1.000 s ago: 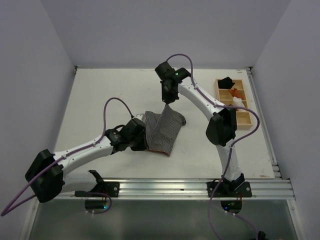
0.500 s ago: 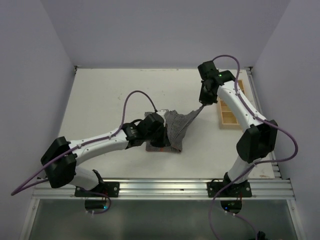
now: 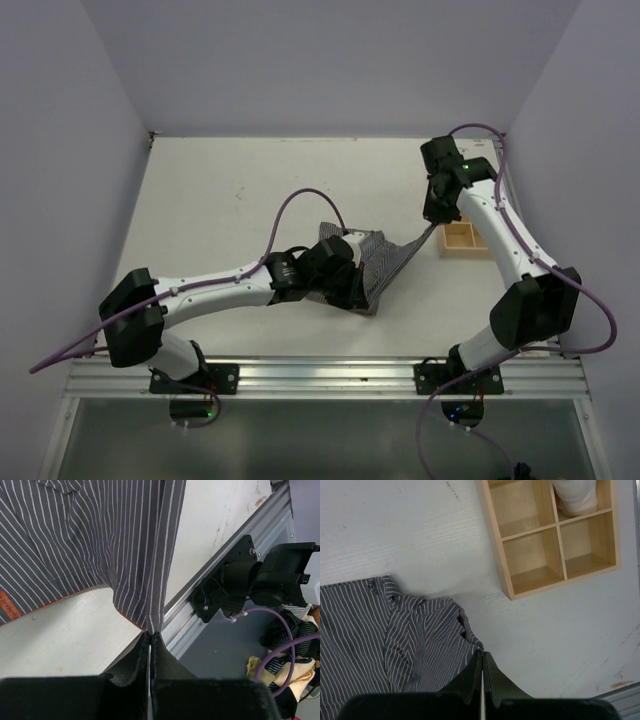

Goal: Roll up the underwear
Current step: Fold the underwear

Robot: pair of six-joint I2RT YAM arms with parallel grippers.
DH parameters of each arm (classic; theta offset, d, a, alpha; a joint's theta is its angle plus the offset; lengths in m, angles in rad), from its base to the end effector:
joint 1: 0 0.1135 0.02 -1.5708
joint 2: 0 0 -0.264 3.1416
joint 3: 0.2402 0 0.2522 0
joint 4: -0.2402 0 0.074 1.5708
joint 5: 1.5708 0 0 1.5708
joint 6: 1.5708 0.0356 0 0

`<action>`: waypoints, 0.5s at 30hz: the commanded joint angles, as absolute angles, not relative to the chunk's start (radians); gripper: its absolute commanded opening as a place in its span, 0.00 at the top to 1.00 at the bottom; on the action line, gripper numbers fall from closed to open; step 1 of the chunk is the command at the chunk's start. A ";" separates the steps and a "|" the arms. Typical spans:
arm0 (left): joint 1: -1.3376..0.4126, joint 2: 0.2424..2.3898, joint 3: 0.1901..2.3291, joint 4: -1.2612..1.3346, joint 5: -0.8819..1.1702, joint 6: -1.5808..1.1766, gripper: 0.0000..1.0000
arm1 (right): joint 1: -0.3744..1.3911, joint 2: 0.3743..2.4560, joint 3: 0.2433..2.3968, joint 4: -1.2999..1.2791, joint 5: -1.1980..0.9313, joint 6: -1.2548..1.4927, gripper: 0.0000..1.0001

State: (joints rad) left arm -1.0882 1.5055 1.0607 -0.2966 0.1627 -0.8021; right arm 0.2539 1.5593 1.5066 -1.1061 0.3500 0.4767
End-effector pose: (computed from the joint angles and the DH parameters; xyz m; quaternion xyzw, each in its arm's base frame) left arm 0.1481 -0.2952 0.2520 0.1625 0.8982 -0.3691 0.1749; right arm 0.3010 0.0655 0.3260 0.1426 0.9540 -0.0872 0.2490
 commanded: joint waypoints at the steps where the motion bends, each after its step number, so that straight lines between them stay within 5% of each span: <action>1: -1.100 1.477 1.098 -0.352 0.132 -0.844 1.00 | 0.277 1.515 1.540 -1.078 0.368 0.434 1.00; 15: -0.871 1.364 0.821 -0.451 0.120 -0.876 1.00 | 0.601 1.998 2.002 -1.200 0.371 0.486 1.00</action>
State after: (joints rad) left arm -0.8951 1.3582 0.8799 -0.4156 0.0994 -0.8551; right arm 0.5674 1.9125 1.9209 -1.1648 0.3798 0.4747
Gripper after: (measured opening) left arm 0.013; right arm 0.011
